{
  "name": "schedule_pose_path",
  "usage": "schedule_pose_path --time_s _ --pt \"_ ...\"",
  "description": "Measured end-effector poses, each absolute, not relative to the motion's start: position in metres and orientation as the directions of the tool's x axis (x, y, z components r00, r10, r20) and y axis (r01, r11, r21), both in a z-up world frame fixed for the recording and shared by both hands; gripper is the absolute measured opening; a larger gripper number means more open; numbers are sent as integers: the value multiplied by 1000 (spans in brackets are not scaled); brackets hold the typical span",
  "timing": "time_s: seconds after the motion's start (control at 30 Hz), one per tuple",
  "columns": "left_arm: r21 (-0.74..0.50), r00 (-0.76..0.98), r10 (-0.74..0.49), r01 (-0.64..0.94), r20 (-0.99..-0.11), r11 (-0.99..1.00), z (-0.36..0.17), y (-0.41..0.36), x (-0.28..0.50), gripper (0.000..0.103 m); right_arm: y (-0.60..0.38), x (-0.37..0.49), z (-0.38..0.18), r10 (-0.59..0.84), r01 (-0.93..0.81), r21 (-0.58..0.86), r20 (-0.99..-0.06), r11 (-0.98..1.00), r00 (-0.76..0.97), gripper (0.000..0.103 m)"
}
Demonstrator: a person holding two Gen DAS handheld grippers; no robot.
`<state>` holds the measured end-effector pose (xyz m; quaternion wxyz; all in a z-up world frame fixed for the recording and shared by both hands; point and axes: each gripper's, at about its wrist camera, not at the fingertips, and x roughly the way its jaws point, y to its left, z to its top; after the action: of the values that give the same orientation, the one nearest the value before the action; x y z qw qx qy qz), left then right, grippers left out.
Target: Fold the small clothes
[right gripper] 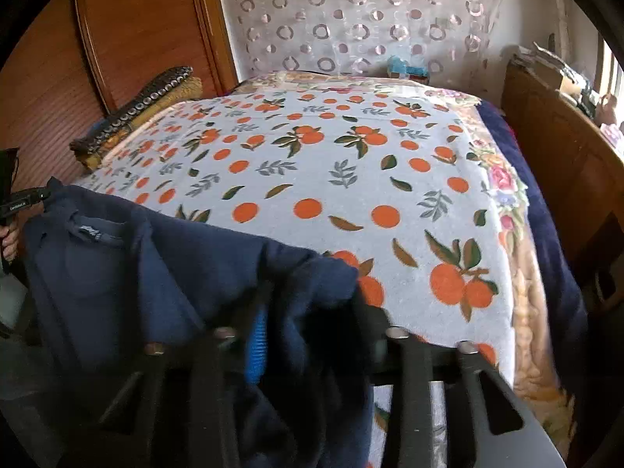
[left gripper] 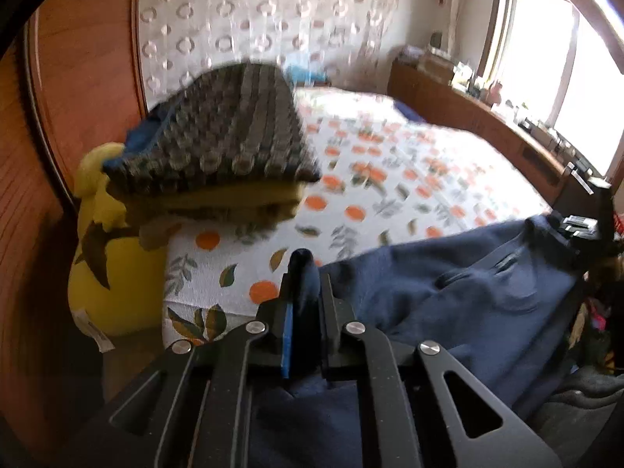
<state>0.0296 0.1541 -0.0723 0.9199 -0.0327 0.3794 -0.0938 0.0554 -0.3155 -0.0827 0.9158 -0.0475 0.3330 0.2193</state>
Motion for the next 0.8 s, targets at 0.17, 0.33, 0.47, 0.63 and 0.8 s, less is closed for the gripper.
schedule_pose_path --time_s 0.17,0.33,0.47,0.63,0.8 --pt "-161 774 -223 158 -593 974 -29 149 0 10 -322 28 -69 425 -464 88 -575 882 699 13" --pt "-183 835 -282 220 -472 958 27 141 -20 10 -332 -31 -9 483 -504 69 -423 861 767 12" --pt "-190 884 -317 266 -343 945 79 133 -29 10 -339 -72 43 495 -513 38 -332 858 803 12" --pt "-146 924 -313 286 -221 947 144 131 -34 10 -347 -108 114 504 -517 -1 -223 856 835 12" --pt "-103 953 -284 274 -102 956 206 139 -44 10 -358 -139 187 493 -501 -81 -100 862 864 12"
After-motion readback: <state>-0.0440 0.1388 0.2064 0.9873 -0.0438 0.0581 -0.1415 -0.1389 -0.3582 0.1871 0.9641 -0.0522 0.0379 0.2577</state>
